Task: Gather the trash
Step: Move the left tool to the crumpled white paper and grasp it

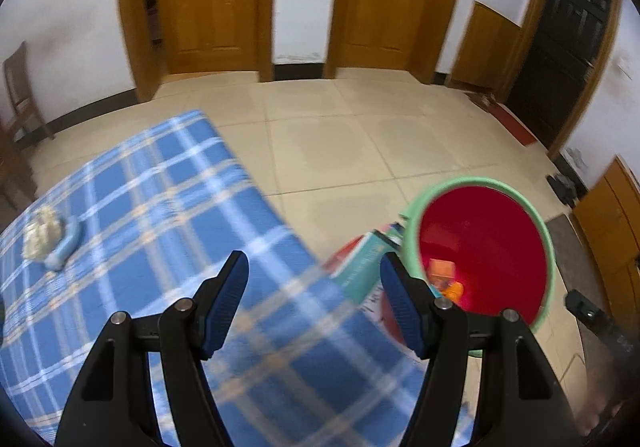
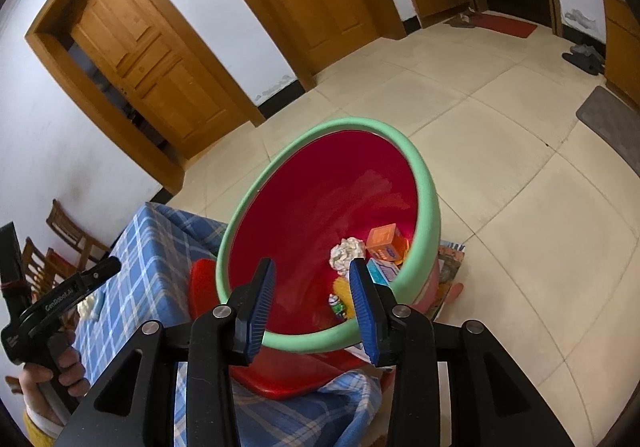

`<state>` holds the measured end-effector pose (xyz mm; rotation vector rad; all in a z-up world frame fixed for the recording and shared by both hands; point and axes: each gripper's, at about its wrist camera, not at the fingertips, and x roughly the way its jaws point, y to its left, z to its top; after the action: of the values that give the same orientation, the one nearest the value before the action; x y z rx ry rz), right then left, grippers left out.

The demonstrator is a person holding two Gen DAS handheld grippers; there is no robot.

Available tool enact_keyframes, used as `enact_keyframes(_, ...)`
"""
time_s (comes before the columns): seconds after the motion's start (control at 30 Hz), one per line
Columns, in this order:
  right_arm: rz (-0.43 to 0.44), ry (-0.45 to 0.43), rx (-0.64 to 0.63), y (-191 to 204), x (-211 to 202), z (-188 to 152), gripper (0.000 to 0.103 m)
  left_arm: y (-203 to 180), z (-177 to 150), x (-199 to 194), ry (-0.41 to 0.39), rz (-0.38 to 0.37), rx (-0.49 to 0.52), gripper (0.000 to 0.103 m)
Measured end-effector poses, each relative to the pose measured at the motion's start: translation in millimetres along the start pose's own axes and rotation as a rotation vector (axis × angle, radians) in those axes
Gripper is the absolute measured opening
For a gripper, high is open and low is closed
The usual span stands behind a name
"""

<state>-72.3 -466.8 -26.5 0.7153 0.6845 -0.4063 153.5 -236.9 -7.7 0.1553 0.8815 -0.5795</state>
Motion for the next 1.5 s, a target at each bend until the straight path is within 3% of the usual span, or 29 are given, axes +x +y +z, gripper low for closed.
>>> enact_keyframes(0.6, -0.025, 0.014, -0.064, 38, 1, -5, 0.039, 158, -1, -30, -0.078, 0.235, -0.204, 0.068)
enact_keyframes(0.97, -0.072, 0.003, -0.073, 56, -2, -2, 0.039, 242, -10, -15, -0.044, 0.351, -0.309, 0.068)
enact_keyframes(1.4, -0.116, -0.008, -0.101, 78, -7, -2, 0.039, 283, -16, 15, -0.01, 0.322, -0.399, 0.068)
enact_keyframes(1.5, -0.111, -0.006, -0.111, 85, -7, -3, 0.039, 285, -17, 20, -0.01, 0.282, -0.41, 0.052)
